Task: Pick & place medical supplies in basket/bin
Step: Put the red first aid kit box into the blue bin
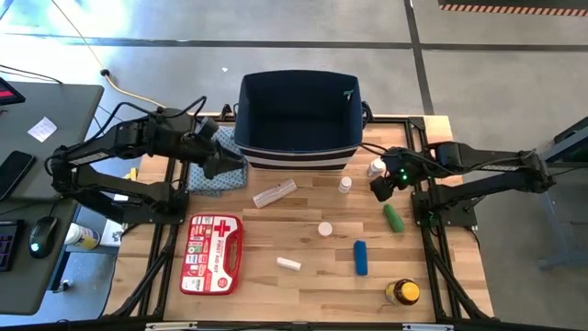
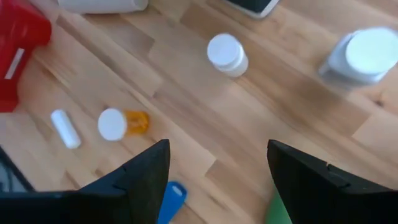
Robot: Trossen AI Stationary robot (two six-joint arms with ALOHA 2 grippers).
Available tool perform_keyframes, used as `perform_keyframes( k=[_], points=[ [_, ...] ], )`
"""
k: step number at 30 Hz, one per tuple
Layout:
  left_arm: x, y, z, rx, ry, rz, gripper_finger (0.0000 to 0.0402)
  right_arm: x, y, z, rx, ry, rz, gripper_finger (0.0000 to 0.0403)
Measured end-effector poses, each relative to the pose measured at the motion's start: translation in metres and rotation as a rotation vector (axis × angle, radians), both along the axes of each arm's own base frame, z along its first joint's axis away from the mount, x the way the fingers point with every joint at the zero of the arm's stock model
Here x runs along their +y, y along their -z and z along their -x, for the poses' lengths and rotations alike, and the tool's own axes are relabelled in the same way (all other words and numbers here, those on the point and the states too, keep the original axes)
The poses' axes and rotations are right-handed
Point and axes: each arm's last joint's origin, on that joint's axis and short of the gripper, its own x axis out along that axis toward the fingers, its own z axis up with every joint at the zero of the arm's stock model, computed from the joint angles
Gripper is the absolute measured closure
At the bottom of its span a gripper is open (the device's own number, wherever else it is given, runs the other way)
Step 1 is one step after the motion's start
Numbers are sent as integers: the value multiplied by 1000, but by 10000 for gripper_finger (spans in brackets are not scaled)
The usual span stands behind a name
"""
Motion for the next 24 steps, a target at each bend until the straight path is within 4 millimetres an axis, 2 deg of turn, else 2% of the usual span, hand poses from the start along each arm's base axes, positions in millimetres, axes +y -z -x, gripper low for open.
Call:
perform_keyframes(
  k=[4,9,13,18,24],
  points=[
    [-1,4,4,55,-23,113,128,3,0,0,-6,51,-103,143],
    [-5,33,-5,380,-33,337,159,12,0,-1,-6,29,-151,143],
    [-12,53,-18,590,-116,418,173,15,0,0,-3,-60,-116,143],
    [-30,73,-54,699,-144,492,170,17,1,2,21,-194,-103,143],
    [-71,104,-80,899,-143,531,161,16,1,5,34,-294,-21,143]
  ],
)
